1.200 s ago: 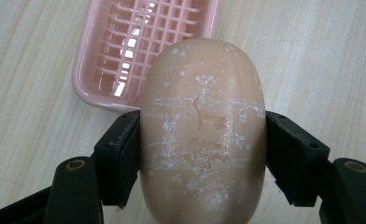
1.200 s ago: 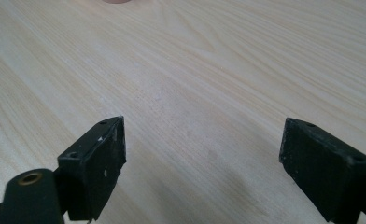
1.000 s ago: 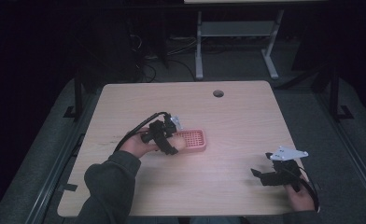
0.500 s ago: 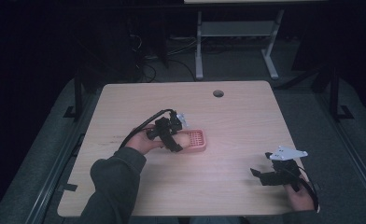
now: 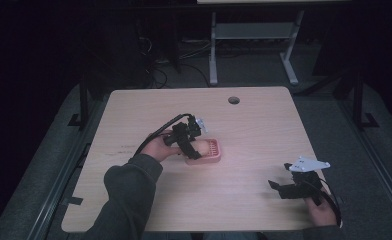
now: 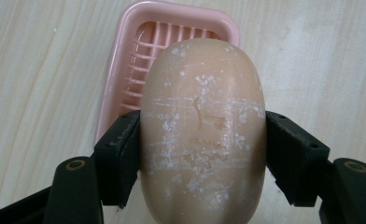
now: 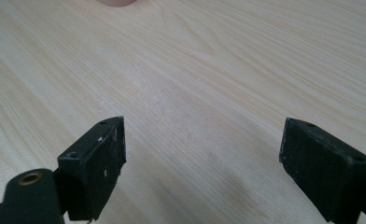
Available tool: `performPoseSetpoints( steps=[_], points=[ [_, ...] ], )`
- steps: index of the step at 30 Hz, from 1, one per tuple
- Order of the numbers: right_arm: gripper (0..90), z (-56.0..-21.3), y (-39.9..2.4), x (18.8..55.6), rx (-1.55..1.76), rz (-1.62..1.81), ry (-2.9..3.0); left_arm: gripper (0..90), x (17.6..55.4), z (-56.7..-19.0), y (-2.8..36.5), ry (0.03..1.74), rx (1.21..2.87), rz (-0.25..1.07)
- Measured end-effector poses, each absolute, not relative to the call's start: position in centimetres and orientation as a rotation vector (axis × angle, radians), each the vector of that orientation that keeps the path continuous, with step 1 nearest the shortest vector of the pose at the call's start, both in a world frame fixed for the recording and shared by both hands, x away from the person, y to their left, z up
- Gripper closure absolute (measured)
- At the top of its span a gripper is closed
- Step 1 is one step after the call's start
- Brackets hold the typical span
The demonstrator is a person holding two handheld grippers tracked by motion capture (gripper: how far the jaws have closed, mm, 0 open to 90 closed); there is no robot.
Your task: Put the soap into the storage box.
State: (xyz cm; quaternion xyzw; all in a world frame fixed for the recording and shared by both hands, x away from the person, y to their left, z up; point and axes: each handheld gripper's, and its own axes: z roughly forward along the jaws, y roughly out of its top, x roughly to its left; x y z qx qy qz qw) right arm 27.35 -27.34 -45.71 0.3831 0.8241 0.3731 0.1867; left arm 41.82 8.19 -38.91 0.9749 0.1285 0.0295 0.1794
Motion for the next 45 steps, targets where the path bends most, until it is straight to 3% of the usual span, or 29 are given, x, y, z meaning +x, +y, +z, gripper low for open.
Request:
performPoseSetpoints(
  steps=[45],
  points=[
    [14.1, -45.8, -27.4, 27.4, 1.094, 1.055, 2.326, 32.2, 44.3, -41.2, 6.6, 0.408, 2.746, 0.031]
  ],
)
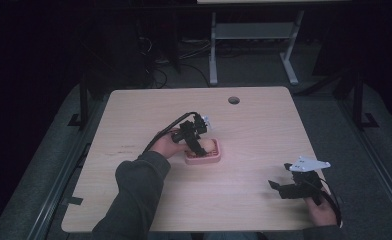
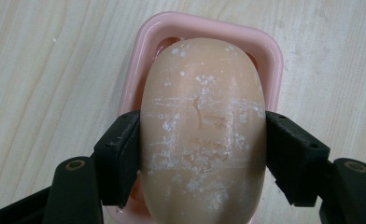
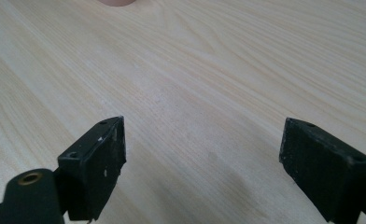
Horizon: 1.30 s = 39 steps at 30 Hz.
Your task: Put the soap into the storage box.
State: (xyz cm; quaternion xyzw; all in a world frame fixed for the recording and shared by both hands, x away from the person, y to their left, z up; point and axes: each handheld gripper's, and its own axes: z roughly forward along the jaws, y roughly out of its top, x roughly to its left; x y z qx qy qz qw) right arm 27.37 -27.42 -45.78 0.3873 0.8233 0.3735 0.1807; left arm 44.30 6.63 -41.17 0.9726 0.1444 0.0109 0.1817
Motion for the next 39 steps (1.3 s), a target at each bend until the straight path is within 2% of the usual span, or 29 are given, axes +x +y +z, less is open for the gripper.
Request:
performPoseSetpoints(
  steps=[39],
  points=[
    [14.1, -45.72, -27.43, 27.34, 1.1, 1.061, 2.324, 32.0, 44.82, -41.85, 6.58, 0.409, 2.769, 0.02]
  ],
)
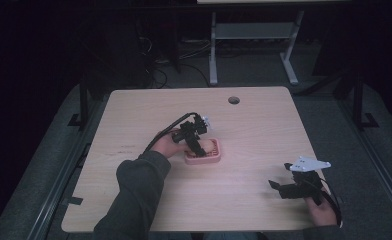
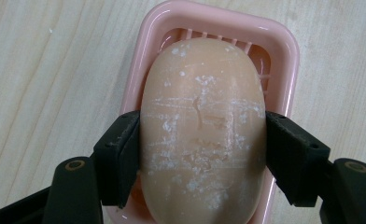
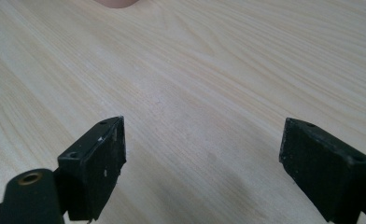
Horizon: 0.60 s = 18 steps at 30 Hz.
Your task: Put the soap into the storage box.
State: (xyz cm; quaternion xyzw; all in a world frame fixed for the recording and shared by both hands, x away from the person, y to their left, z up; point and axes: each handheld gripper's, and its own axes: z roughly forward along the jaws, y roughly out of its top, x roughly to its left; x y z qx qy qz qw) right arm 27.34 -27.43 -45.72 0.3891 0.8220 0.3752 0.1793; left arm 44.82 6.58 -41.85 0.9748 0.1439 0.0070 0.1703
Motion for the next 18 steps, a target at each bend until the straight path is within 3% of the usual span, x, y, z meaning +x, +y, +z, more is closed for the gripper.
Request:
performPoseSetpoints(
  steps=[18],
  points=[
    [14.1, -45.72, -27.39, 27.35, 1.099, 1.059, 2.326, 28.8, 44.45, -41.37, 6.42, 0.394, 2.75, 0.045]
  ],
)
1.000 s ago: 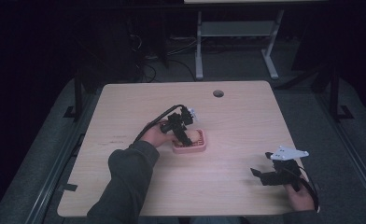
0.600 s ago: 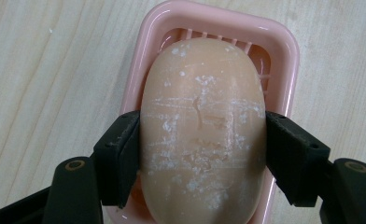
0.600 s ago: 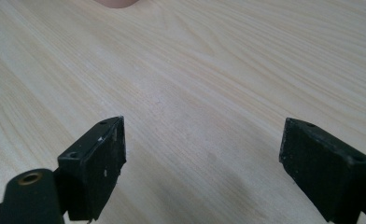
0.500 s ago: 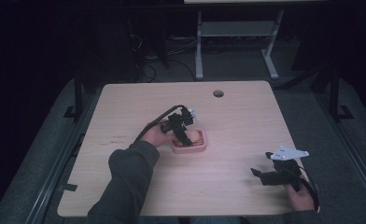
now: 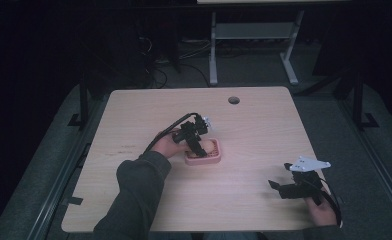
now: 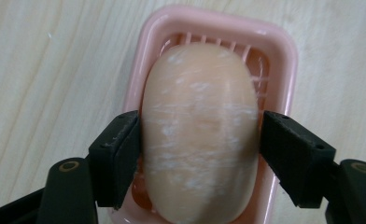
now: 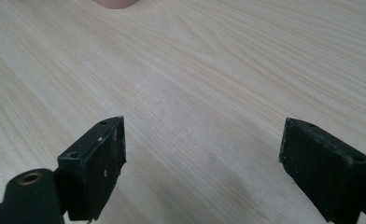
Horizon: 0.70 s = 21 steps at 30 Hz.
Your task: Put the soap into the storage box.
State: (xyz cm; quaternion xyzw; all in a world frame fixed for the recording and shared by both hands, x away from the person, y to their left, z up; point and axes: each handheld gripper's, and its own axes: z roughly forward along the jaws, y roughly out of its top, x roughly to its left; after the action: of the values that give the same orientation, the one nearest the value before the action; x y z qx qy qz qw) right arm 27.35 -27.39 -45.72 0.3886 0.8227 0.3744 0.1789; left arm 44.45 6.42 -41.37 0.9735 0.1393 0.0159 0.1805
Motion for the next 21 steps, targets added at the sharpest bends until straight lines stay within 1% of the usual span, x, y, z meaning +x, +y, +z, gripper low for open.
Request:
performPoseSetpoints(
  steps=[4, 21],
  points=[
    [14.1, -45.7, -27.4, 27.4, 1.077, 1.059, 2.322, 26.5, 44.0, -40.9, 6.6, 0.394, 2.745, 0.051],
    [14.1, -45.7, -27.3, 27.4, 1.091, 1.051, 2.32, 24.1, 42.7, -40.3, 8.1, 0.406, 2.724, 0.068]
  ],
)
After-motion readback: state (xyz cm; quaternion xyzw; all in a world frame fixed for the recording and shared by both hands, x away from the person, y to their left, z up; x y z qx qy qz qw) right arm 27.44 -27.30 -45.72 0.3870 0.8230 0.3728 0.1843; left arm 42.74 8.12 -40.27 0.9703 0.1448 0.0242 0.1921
